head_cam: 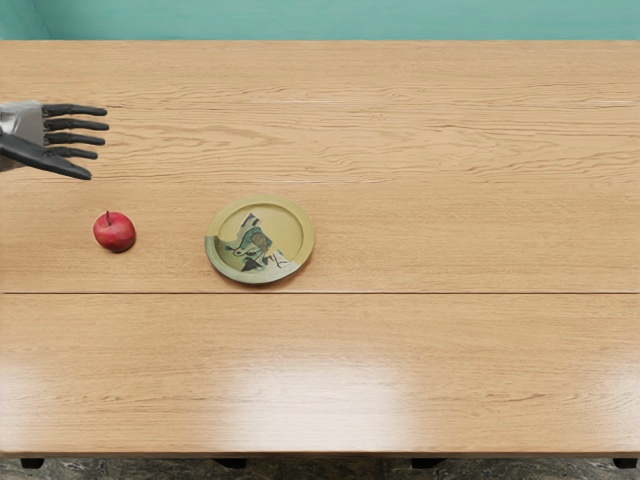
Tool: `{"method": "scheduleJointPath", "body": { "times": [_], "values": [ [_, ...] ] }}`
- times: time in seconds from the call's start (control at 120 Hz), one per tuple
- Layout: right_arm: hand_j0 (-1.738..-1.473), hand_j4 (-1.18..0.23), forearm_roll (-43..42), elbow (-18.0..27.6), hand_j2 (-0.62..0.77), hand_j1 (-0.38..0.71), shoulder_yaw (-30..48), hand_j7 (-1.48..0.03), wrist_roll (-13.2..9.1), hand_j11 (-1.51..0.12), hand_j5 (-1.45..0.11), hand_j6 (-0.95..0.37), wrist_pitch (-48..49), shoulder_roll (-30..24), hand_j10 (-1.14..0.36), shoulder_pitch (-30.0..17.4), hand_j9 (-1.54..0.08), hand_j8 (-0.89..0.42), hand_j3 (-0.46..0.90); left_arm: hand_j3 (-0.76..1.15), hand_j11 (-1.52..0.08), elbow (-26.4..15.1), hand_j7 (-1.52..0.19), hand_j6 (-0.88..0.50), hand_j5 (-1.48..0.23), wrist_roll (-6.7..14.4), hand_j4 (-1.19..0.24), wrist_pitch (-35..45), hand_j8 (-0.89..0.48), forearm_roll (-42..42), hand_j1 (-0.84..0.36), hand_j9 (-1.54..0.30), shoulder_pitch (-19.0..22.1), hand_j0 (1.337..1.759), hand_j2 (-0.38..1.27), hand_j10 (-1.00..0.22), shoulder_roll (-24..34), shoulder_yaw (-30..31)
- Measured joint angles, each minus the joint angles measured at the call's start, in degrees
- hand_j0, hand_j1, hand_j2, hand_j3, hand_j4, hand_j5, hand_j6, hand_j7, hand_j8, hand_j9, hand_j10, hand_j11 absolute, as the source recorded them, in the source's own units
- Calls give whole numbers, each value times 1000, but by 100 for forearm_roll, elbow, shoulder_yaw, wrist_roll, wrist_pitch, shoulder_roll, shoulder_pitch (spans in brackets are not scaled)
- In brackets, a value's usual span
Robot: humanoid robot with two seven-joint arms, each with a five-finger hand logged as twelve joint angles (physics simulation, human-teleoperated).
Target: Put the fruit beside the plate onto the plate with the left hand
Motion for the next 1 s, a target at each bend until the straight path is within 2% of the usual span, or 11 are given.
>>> {"method": "scheduleJointPath", "body": {
  "times": [0.117, 0.2, 0.3, 0.4, 0.45, 0.575, 0.65, 0.75, 0.85, 1.0],
  "values": [
    [-1658, -35, 0, 2, -7, -308, -3, -45, 6, -45, -45, -35, 0, 0, -35, 7, -45, -35, 0, 0, -320, -46, -321, -247, -321, 3, -247, 0, -247, 115, 54, -320, -62, 1658, 51, -246, 1, 43],
    [-1658, -35, 0, 1, -7, -308, -4, -45, 6, -45, -45, -35, 0, 0, -35, 9, -45, -35, 0, 0, -320, -192, -321, -247, -321, 93, -247, 0, -247, 308, 54, -321, -63, 1658, 51, -247, 71, 50],
    [-1658, -35, 0, 2, -7, -308, -6, -45, 5, -45, -45, -35, 0, 0, -35, 10, -45, -35, 0, 0, -320, -963, -321, -248, -321, 149, -248, 0, -247, 976, 55, -321, -41, 1658, 51, -247, 380, 38],
    [-1658, -35, 0, 2, -7, -308, -7, -45, 3, -45, -45, -35, 0, 0, -35, 10, -45, -35, 0, 0, -321, -2154, -321, -248, -321, 190, -248, 297, -248, 1841, 55, -321, 26, 1658, 51, -248, 913, 49],
    [-1658, -35, 0, 2, -7, -308, -7, -45, 2, -45, -45, -35, 0, 0, -35, 10, -45, -35, 0, 0, -321, -2584, -321, -249, -321, 391, -249, 683, -249, 2251, 55, -321, 141, 1658, 51, -248, 940, 55],
    [-1658, -35, 0, 4, -7, -308, -2, -45, 2, -45, -45, -35, 0, 0, -35, 16, -45, -35, 0, 0, -322, -3353, -323, -252, -323, 1129, -252, 2110, -252, 3127, 54, -323, 356, 1658, 52, -251, 899, 64],
    [-1658, -35, 0, 4, -7, -308, -1, -45, 1, -45, -45, -35, 0, 0, -35, 25, -45, -35, 0, 0, -323, -3607, -323, -254, -324, 1568, -253, 2878, -254, 3682, 54, -323, 498, 1658, 53, -253, 829, 68],
    [-1658, -35, 0, 4, -7, -308, 0, -45, 1, -45, -45, -35, 0, 0, -35, 32, -45, -35, 0, 0, -334, -3752, -335, -264, -335, 2099, -263, 3443, -264, 4255, 44, -335, 508, 1658, 55, -262, 589, 73],
    [-1658, -35, 0, 1, -7, -308, 0, -45, 1, -45, -45, -35, 0, 0, -35, 37, -45, -35, 0, 0, -345, -3787, -345, -272, -346, 2334, -271, 4018, -272, 4555, 34, -345, 433, 1658, 57, -271, 252, 297],
    [-1658, -35, 0, 1, -7, -308, 0, -45, 1, -45, -45, -35, 0, 0, -35, 63, -45, -35, 0, 0, -352, -3746, -352, -278, -353, 2446, -277, 4670, -278, 4754, 29, -352, 412, 1658, 59, -276, 120, 647]
  ]
}}
